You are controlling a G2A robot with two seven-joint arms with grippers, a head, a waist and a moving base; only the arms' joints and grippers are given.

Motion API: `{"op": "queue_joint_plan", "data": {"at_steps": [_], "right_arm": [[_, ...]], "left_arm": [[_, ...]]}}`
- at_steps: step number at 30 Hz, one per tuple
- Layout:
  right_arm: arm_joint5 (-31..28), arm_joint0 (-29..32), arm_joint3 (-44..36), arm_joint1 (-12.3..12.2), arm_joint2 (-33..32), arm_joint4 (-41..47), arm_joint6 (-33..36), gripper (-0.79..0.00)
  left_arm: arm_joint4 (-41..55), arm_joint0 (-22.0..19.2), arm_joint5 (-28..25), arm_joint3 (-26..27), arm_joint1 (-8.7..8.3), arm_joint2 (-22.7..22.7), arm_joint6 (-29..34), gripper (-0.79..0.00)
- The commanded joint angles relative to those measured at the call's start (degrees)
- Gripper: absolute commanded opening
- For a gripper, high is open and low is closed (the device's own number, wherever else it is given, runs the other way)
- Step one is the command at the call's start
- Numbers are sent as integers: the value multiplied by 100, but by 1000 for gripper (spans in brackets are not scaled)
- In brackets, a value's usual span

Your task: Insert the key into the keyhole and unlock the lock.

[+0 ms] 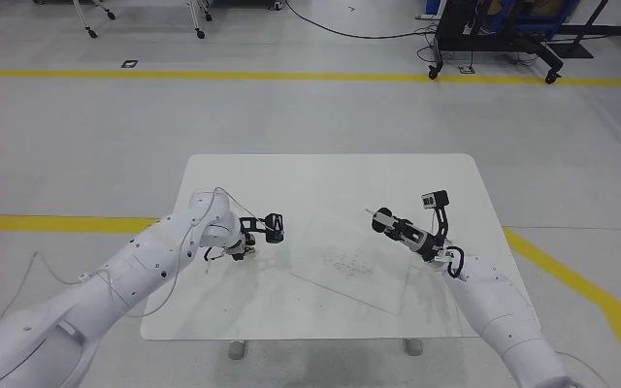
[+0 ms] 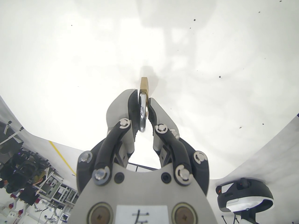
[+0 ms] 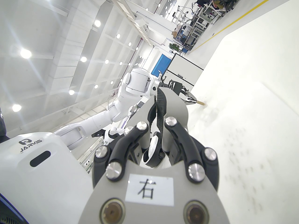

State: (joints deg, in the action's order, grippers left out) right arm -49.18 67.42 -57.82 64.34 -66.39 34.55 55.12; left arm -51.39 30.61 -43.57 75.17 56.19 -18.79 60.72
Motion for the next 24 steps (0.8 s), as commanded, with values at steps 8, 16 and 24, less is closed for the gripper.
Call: {"op": "queue_joint_plan", "data": {"at_steps": [8,16,24], "right_arm": [[0,0,0,0,0,0,0,-785],[0,0,0,0,0,0,0,-785],[0,0,0,0,0,0,0,-785]], "left_arm": [[148,-84,24,-12,-37,173,24,-690],[221,-172,24,-41,-52,289,24,-785],[282,-157,69,4,-79,211,69,-785]]}}
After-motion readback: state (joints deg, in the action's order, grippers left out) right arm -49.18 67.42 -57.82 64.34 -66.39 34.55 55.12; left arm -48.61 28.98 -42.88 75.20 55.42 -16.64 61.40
